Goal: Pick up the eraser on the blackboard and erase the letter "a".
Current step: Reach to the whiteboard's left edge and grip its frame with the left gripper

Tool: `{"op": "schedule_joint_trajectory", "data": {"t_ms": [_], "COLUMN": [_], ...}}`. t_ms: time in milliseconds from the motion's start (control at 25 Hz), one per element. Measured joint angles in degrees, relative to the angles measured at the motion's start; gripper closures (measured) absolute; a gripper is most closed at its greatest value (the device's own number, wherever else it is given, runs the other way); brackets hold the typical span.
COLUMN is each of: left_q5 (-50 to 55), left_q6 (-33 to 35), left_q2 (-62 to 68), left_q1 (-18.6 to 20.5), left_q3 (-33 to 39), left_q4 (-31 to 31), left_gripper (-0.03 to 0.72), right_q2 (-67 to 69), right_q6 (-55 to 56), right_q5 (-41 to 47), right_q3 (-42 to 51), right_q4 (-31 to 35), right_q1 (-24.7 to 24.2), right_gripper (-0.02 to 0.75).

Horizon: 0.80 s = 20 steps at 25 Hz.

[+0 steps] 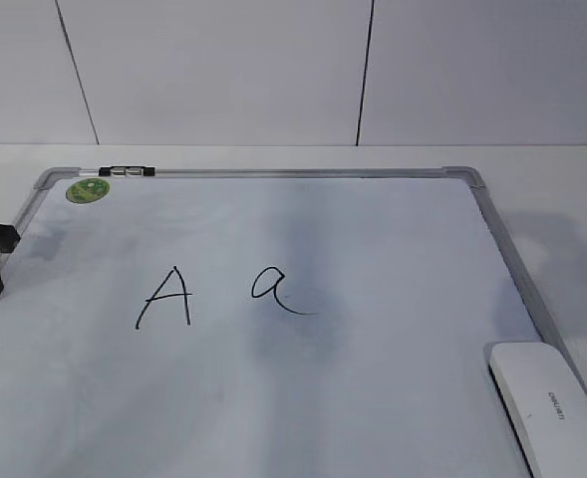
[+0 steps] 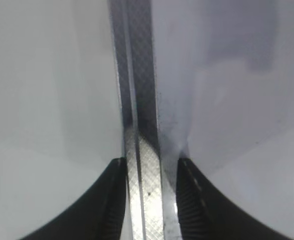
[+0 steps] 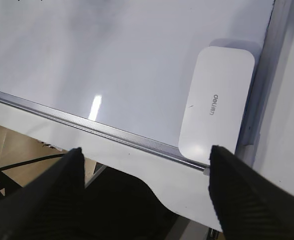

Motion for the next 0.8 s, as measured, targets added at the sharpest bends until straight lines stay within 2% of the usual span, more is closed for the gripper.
{"op": "schedule_joint_trajectory", "data": {"t_ms": [240, 600, 800], "left_q5": [0.33, 0.47, 0.47], "left_q6": [0.00, -0.39, -1.00], "left_q2": [0.00, 0.00, 0.00], "left_q1": [0.00, 0.00, 0.00], "left_q3": [-0.09, -0.09, -0.22], "left_q4": [0.85, 1.37, 1.40], "left_gripper": [0.511, 0.561, 0.572], "right_q2": [0.00, 0.00, 0.00], "right_q6": [0.00, 0.00, 0.00], "right_q5": [0.00, 0.35, 0.35], "right_q3": [0.00, 0.00, 0.00], "right_q4": [0.00, -2.08, 1.28], "right_q1": [0.00, 0.00, 0.00], "right_gripper": [0.146, 0.146, 0.146]}}
